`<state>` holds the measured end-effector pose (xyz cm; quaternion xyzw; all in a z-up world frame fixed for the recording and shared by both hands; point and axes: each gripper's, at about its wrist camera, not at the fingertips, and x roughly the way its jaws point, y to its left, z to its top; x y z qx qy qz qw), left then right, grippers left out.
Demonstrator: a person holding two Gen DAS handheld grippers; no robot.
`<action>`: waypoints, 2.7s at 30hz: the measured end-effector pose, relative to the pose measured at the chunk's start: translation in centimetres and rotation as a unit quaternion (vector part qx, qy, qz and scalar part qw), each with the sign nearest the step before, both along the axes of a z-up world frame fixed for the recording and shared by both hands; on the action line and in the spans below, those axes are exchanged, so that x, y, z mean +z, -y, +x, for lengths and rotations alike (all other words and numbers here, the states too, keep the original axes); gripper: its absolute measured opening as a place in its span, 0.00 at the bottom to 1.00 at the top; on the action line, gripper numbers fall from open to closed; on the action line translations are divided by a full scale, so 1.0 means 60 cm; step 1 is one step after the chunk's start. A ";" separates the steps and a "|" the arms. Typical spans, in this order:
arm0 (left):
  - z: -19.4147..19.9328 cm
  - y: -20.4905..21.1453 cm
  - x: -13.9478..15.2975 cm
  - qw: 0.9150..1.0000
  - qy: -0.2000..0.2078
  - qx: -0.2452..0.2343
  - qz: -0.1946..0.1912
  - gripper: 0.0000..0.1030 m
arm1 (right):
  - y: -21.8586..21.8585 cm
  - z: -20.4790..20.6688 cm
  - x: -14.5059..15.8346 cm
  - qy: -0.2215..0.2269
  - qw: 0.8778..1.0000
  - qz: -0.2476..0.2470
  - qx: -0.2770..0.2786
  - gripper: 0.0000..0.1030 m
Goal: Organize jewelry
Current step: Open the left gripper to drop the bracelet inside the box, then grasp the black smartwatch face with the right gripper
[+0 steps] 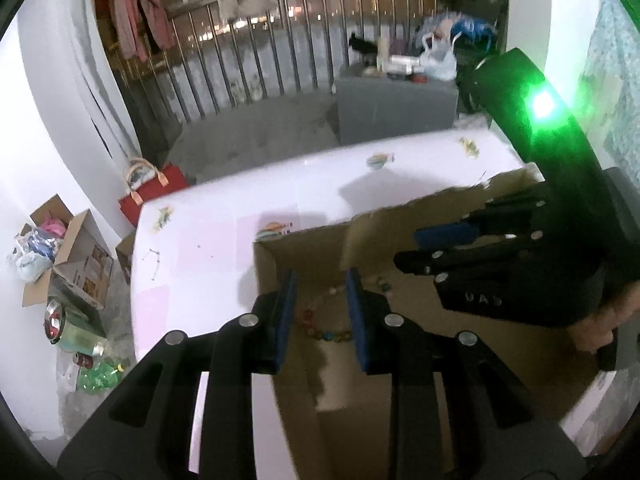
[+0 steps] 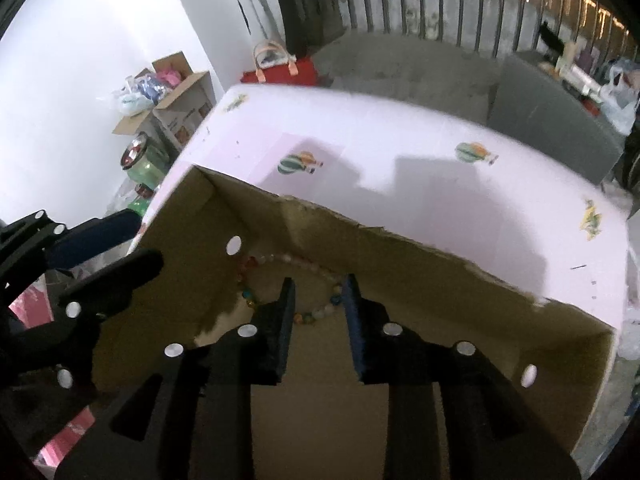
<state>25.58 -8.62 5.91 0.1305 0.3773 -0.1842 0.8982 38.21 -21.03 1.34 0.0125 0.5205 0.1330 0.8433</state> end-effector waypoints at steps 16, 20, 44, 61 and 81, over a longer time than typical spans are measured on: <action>-0.249 -0.133 0.064 0.992 0.099 0.014 -0.073 0.39 | 0.017 -0.258 0.155 0.166 0.984 -0.061 -0.038 0.43; -0.301 -0.160 0.047 0.991 0.100 0.018 -0.084 0.42 | 0.022 -0.339 0.141 0.183 0.980 -0.065 -0.049 0.44; -0.364 -0.149 -0.148 0.994 0.001 -0.002 -0.106 0.45 | 0.032 -0.507 -0.027 0.152 0.983 -0.016 -0.098 0.44; -0.298 -0.130 -0.211 0.994 -0.047 0.004 -0.098 0.48 | -0.045 -0.460 -0.089 0.127 0.991 -0.029 -0.027 0.44; -0.270 -0.118 -0.239 0.990 -0.084 0.011 -0.115 0.51 | -0.050 -0.441 -0.120 0.098 0.995 -0.030 -0.020 0.43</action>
